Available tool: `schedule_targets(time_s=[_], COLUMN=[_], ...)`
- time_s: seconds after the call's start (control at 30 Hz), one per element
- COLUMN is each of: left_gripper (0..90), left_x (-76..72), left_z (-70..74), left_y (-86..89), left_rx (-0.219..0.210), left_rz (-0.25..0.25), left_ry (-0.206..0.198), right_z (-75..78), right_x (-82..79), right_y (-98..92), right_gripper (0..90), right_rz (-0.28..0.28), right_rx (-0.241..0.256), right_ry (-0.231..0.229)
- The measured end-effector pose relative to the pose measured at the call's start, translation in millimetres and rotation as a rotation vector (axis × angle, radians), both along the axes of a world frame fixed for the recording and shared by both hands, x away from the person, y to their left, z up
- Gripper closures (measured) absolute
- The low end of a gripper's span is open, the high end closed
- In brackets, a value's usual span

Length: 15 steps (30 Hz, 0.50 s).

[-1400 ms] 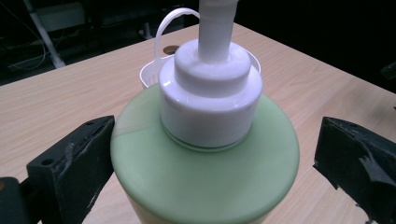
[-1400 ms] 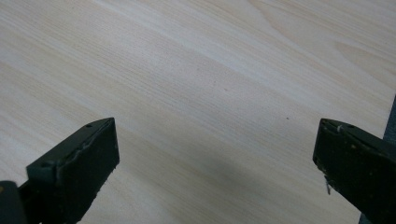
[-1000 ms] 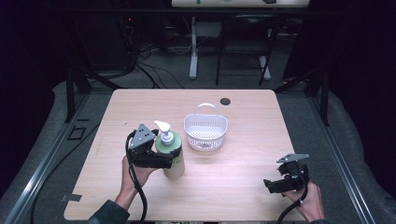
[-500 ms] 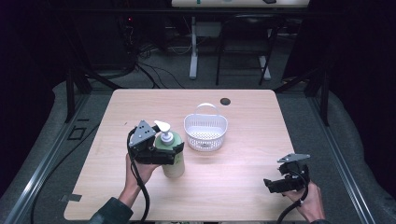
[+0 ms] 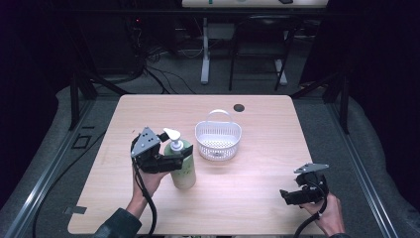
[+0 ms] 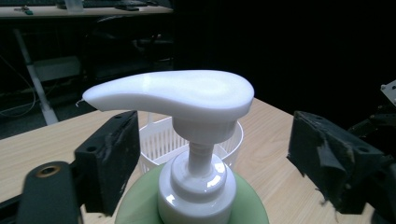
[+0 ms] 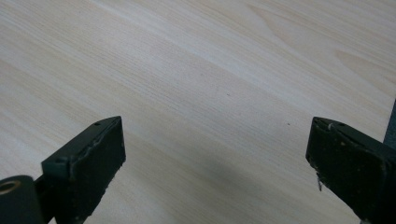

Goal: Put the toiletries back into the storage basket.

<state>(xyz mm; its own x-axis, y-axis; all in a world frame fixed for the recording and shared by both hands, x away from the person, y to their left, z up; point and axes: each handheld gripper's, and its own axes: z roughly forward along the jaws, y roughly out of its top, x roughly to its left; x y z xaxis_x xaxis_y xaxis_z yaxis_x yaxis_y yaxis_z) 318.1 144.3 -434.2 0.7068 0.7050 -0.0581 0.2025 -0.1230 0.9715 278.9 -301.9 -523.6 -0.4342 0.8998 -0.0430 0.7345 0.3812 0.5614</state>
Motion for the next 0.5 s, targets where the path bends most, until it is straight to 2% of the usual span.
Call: schedule_targets(time_s=[0.23, 0.5], left_gripper=[36.6, 48.0], left_x=[-0.2, -0.1], left_z=[-1.6, -3.2], left_y=[3.4, 6.3], left_rx=[-0.034, -0.059], left_rz=[-0.002, 0.001], left_ry=[-0.016, -0.02], right_z=[0.3, 0.3], right_x=[-0.6, -0.7], right_y=[0.3, 0.7], right_gripper=[5.6, 6.6], right_rz=[0.001, 0.002], right_rx=[-0.004, -0.012], right_ry=[-0.001, -0.001])
